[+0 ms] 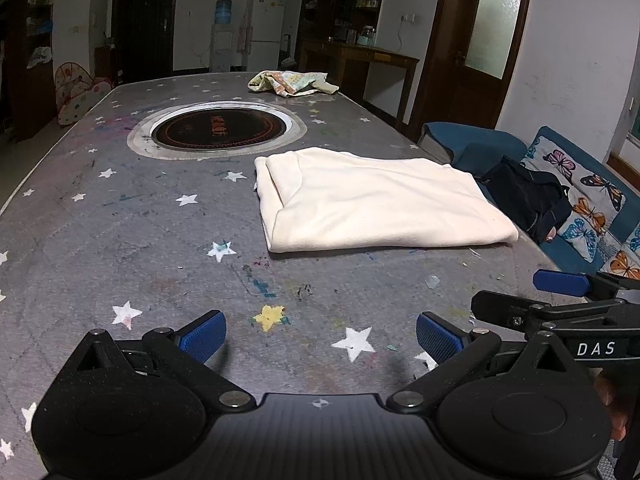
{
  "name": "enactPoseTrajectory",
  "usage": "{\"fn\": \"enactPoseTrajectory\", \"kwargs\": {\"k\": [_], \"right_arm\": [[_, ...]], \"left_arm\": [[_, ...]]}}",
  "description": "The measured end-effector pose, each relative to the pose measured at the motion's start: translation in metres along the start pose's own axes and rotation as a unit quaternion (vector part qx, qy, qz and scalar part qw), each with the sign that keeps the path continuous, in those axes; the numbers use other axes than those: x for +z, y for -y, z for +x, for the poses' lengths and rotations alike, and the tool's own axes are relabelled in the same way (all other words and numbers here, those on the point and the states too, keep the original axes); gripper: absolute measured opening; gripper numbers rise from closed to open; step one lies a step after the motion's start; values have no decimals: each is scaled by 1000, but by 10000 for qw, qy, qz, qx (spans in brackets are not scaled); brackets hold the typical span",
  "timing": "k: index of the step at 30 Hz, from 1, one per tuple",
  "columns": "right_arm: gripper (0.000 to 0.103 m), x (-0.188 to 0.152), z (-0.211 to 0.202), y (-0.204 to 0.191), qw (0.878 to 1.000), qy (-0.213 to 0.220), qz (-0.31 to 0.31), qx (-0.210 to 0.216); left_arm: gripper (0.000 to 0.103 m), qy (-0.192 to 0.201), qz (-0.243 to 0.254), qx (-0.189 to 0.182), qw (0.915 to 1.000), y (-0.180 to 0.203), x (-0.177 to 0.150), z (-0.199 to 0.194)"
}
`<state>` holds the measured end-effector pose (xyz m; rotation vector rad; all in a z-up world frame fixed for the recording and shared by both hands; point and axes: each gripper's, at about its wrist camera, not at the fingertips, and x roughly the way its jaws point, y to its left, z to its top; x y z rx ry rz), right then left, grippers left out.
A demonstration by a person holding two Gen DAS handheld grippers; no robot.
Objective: Fold clothes
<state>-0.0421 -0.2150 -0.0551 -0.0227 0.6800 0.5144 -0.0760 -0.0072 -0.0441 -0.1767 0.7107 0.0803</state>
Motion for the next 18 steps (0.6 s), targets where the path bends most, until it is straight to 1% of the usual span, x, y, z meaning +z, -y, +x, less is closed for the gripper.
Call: {"fn": "enactPoseTrajectory", "kwargs": {"k": [18], "right_arm": [[103, 1, 1, -2, 10000, 29, -35, 11]], "left_arm": [[103, 48, 6, -87, 10000, 4, 6, 1]]}}
